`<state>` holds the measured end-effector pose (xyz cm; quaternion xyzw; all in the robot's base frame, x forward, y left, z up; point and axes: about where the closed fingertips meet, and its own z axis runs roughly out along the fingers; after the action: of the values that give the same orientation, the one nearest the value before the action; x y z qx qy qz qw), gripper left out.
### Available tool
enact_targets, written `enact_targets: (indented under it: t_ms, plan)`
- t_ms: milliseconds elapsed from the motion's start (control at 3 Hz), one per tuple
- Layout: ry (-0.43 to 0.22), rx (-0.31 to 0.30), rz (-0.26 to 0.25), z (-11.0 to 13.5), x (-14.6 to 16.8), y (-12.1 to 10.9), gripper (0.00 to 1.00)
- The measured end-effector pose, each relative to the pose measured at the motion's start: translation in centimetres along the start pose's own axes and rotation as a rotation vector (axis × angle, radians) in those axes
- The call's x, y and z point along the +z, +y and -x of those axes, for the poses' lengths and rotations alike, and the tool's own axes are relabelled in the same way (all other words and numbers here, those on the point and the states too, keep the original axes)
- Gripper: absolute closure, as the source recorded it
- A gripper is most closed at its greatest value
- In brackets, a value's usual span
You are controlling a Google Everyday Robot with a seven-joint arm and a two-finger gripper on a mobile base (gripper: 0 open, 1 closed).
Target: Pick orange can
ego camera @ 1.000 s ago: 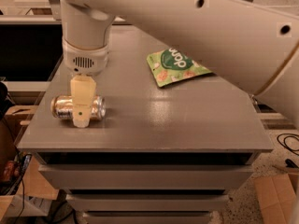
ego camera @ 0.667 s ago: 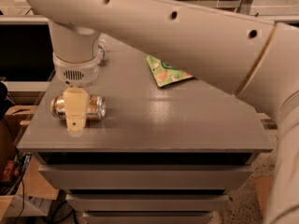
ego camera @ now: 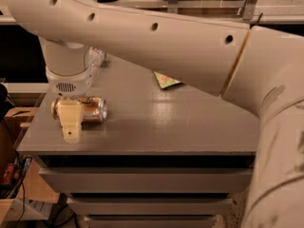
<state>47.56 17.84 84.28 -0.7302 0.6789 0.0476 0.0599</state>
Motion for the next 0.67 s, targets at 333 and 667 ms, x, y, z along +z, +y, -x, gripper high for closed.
enact_targets:
  t_ms: [333,667]
  plan:
    - [0.002,-0.003,-0.003,0.35,0.32,-0.22,0.39]
    - [0.005,0.001,-0.021,0.21,-0.15,-0.84,0.63]
